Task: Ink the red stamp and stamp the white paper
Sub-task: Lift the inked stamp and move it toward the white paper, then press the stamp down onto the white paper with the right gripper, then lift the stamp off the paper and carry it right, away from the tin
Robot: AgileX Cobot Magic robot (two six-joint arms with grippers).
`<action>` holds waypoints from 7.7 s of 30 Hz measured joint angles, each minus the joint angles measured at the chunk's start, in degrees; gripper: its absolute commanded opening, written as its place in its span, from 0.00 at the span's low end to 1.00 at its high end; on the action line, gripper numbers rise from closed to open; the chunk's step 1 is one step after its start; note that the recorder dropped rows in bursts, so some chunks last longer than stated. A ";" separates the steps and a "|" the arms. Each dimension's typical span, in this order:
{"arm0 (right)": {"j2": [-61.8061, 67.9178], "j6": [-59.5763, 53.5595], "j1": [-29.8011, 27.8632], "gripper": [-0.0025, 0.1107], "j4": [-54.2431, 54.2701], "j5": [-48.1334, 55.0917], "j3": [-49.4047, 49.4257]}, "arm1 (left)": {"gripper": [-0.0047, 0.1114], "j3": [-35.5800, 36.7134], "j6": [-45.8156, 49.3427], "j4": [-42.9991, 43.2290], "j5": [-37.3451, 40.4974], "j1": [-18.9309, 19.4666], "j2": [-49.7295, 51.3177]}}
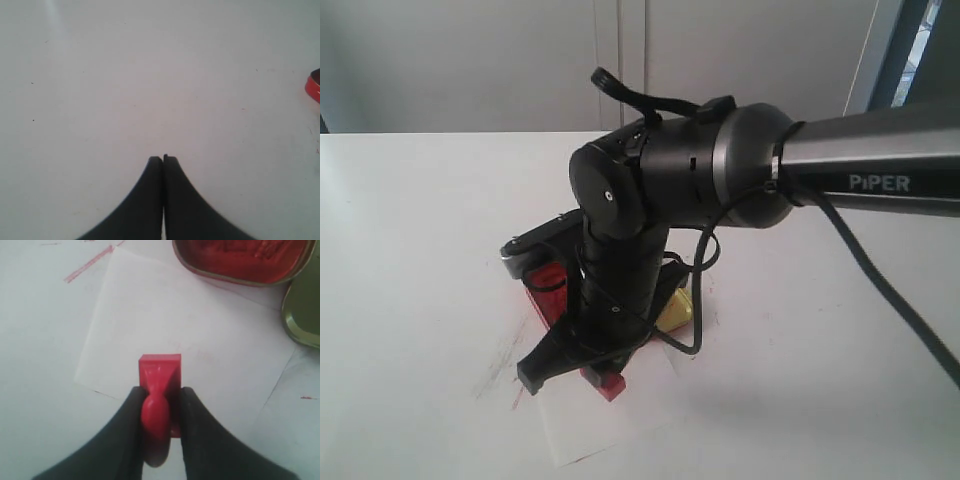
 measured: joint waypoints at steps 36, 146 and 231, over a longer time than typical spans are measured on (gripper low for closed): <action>3.42 2.86 0.00 0.02 -0.69 -12.73 5.09 | 0.04 0.00 0.00 0.00 0.00 0.00 0.00; 4.31 5.43 -0.22 0.02 0.20 -9.13 3.83 | 0.04 0.00 0.00 0.00 0.00 0.00 0.00; -1.62 -40.71 -29.81 0.02 56.50 -5.93 14.14 | 0.04 0.00 0.00 0.00 0.00 0.00 0.00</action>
